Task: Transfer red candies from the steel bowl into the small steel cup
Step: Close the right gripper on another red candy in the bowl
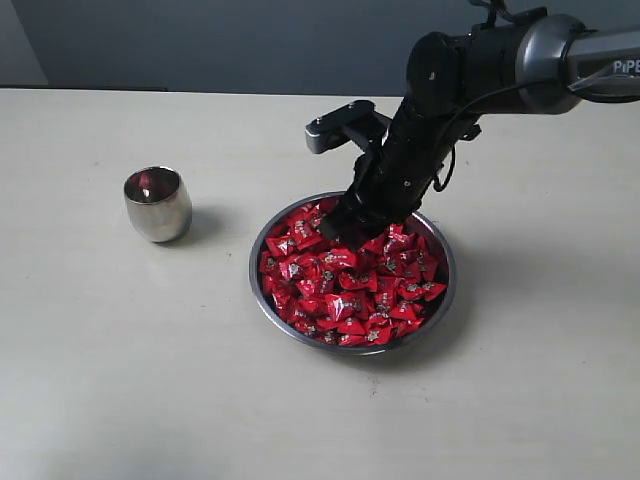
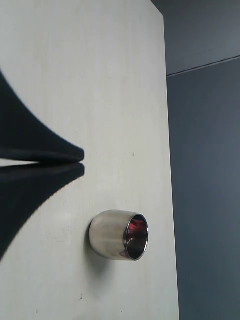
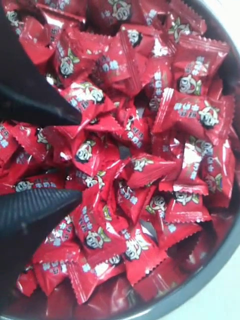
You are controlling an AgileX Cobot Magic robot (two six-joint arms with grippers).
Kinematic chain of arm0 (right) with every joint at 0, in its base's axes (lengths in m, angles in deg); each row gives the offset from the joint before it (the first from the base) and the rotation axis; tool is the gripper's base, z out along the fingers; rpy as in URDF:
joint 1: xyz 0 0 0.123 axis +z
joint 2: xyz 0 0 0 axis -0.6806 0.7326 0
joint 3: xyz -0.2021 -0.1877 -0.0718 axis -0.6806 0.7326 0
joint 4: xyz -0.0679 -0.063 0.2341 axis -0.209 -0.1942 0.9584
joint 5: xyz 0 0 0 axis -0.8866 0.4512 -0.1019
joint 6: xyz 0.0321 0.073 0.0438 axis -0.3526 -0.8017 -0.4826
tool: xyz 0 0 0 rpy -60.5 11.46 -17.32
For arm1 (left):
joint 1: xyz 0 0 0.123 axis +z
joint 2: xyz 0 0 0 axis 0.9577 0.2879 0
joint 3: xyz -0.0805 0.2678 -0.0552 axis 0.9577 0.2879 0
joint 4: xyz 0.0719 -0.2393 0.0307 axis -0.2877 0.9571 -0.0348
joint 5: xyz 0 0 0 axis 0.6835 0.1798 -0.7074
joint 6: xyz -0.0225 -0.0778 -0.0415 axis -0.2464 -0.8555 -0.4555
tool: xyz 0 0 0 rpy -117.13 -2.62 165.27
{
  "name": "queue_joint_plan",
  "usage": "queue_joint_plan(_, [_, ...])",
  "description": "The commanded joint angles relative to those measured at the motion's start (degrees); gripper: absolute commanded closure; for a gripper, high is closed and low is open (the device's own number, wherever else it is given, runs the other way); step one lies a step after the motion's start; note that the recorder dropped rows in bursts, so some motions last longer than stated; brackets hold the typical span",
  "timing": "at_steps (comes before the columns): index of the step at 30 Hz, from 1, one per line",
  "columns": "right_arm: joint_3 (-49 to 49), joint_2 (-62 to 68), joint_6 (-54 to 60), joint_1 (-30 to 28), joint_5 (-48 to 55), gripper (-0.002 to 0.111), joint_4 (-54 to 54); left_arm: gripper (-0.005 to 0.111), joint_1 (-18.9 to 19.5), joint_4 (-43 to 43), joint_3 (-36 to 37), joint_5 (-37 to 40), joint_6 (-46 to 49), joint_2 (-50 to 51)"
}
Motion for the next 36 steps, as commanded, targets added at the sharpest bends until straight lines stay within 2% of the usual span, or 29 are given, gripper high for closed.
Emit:
queue_joint_plan(1, [-0.16, -0.43, -0.91, -0.25, 0.58, 0.080, 4.05, 0.106, 0.03, 0.13, 0.22, -0.09, -0.13, -0.26])
queue_joint_plan(3, [-0.16, -0.43, -0.91, -0.25, 1.18, 0.079, 6.53, 0.106, 0.03, 0.13, 0.22, -0.09, -0.13, -0.26])
queue_joint_plan(9, [-0.16, -0.43, -0.91, -0.15, 3.18, 0.065, 7.36, 0.106, 0.03, 0.13, 0.22, -0.09, -0.13, -0.26])
queue_joint_plan(36, [-0.16, 0.88, -2.53, -0.26, 1.93, 0.065, 6.06, 0.106, 0.03, 0.13, 0.22, -0.09, -0.13, -0.26])
